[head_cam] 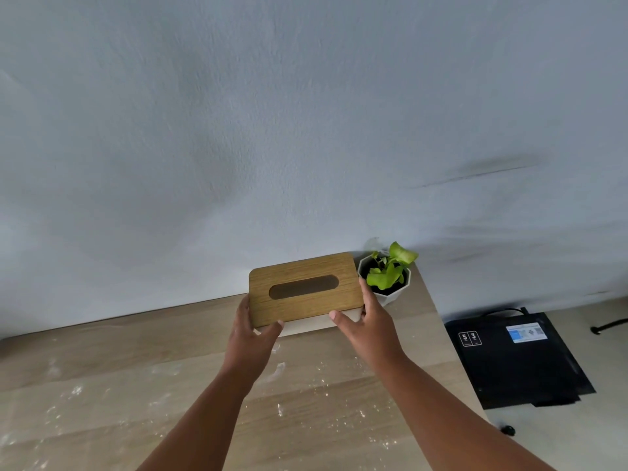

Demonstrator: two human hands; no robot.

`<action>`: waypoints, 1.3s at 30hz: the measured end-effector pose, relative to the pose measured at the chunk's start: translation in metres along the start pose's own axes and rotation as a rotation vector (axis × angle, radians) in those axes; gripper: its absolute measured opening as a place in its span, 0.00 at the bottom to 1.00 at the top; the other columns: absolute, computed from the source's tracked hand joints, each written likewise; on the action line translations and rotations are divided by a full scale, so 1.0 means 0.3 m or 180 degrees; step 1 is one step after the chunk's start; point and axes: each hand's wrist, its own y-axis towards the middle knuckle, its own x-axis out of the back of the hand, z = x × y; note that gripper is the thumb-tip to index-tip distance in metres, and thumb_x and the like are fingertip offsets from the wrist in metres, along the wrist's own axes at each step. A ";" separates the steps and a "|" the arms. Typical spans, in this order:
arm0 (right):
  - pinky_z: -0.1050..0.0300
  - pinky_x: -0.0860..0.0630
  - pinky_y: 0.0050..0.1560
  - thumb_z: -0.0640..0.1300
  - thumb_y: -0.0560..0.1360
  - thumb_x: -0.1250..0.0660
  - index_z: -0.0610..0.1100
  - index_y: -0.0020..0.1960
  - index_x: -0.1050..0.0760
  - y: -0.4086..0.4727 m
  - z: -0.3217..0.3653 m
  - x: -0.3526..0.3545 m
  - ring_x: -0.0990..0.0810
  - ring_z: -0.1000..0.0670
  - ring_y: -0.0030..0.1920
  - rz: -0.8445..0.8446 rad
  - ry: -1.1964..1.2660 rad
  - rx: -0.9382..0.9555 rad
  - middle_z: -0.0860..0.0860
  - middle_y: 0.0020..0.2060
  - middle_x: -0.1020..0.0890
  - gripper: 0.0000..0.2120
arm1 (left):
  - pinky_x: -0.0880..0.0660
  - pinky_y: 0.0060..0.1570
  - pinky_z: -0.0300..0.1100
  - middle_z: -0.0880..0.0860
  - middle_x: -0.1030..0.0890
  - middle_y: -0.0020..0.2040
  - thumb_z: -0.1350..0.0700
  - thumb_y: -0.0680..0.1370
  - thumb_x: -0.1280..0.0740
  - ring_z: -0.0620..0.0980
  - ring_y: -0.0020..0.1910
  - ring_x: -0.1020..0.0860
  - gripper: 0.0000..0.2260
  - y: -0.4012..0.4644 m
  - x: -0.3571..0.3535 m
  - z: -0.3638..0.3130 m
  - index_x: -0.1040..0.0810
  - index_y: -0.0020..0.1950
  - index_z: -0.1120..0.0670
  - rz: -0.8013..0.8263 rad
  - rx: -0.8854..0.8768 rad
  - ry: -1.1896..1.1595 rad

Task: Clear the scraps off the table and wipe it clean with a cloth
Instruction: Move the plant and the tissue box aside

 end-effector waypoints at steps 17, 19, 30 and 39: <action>0.49 0.34 0.77 0.56 0.69 0.20 0.53 0.83 0.46 -0.053 0.003 0.024 0.35 0.53 0.77 0.0049 0.0127 0.0007 0.54 0.79 0.35 0.51 | 0.26 0.61 0.46 0.32 0.27 0.59 0.60 0.73 0.22 0.46 0.67 0.26 0.34 -0.068 0.037 -0.034 0.34 0.66 0.33 0.0006 0.0100 -0.0519; 0.50 0.34 0.77 0.56 0.70 0.20 0.53 0.83 0.46 -0.069 0.010 0.026 0.35 0.51 0.78 0.0039 0.0084 0.0053 0.53 0.80 0.37 0.50 | 0.27 0.65 0.49 0.35 0.27 0.62 0.59 0.72 0.21 0.47 0.69 0.27 0.35 -0.086 0.046 -0.036 0.35 0.68 0.33 0.0025 0.0077 -0.0538; 0.45 0.33 0.76 0.57 0.70 0.21 0.53 0.82 0.45 -0.214 -0.010 0.050 0.36 0.49 0.79 -0.0129 0.0007 0.0149 0.52 0.80 0.37 0.49 | 0.28 0.65 0.50 0.45 0.31 0.76 0.54 0.73 0.21 0.48 0.72 0.30 0.40 -0.271 0.125 -0.010 0.39 0.79 0.44 -0.0046 -0.0053 -0.0485; 0.48 0.33 0.75 0.57 0.74 0.25 0.53 0.82 0.43 -0.480 -0.086 0.066 0.35 0.49 0.78 -0.0124 -0.0228 0.0213 0.53 0.79 0.35 0.42 | 0.28 0.65 0.49 0.46 0.29 0.74 0.56 0.77 0.25 0.48 0.72 0.30 0.31 -0.546 0.186 0.111 0.34 0.76 0.41 -0.0070 -0.0183 -0.0432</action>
